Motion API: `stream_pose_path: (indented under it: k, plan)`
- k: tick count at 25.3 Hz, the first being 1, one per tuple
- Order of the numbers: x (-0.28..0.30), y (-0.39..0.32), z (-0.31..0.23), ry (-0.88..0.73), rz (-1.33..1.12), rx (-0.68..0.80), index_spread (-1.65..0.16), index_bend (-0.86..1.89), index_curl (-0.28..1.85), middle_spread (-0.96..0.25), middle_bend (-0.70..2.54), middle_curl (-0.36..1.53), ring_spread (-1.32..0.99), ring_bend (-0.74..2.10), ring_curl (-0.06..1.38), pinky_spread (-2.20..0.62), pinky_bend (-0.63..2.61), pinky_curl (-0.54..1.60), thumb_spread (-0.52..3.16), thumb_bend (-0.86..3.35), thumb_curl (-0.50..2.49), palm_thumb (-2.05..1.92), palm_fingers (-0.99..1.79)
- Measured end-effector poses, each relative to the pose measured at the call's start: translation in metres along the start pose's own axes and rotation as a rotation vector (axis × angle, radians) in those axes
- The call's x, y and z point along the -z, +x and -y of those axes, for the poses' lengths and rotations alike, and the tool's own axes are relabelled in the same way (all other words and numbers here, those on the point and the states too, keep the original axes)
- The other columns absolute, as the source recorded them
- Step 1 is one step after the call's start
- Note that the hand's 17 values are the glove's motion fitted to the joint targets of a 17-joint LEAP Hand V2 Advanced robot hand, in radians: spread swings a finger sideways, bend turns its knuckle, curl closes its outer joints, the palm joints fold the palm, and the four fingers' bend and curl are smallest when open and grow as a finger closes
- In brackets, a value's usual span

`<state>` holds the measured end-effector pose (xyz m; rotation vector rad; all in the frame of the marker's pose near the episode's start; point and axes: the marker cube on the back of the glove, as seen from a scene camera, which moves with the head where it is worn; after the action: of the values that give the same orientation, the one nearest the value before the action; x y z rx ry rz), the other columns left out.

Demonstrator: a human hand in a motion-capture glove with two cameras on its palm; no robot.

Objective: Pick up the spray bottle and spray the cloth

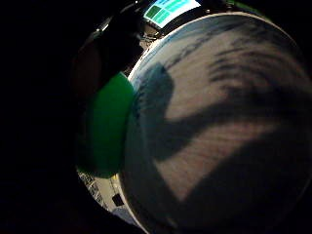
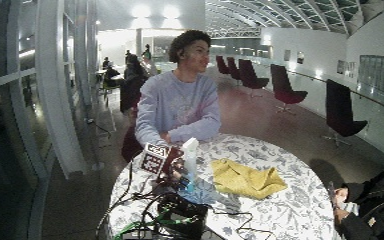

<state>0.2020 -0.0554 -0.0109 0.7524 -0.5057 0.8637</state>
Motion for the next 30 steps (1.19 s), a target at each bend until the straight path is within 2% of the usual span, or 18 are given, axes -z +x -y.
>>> stream_pose_path:
  k: [8, 18, 23, 30]
  plan:
    - [-0.005, 0.0, 0.011, 0.013, 0.027, 0.07, -0.31, 0.06, 0.19, -0.06, 0.37, 0.43, -0.03, 0.62, 0.39, 0.26, 0.22, 0.31, 0.87, 0.09, 0.49, 1.02, 0.72]
    - [0.007, -0.033, -0.008, -0.157, 0.2, 0.218, -0.32, 0.11, 0.22, -0.09, 0.33, 0.44, -0.06, 0.6, 0.41, 0.18, 0.32, 0.35, 0.65, 0.02, 0.57, 1.07, 0.91]
    - [0.012, -0.062, -0.013, -0.29, 0.281, 0.176, -0.33, 0.08, 0.22, -0.08, 0.32, 0.45, -0.06, 0.61, 0.42, 0.13, 0.37, 0.37, 0.6, -0.02, 0.59, 1.04, 0.98]
    - [0.001, -0.091, -0.02, -0.534, 0.302, 0.039, -0.32, 0.07, 0.21, -0.07, 0.31, 0.46, -0.05, 0.64, 0.43, 0.11, 0.38, 0.38, 0.6, -0.03, 0.61, 1.0, 1.02]
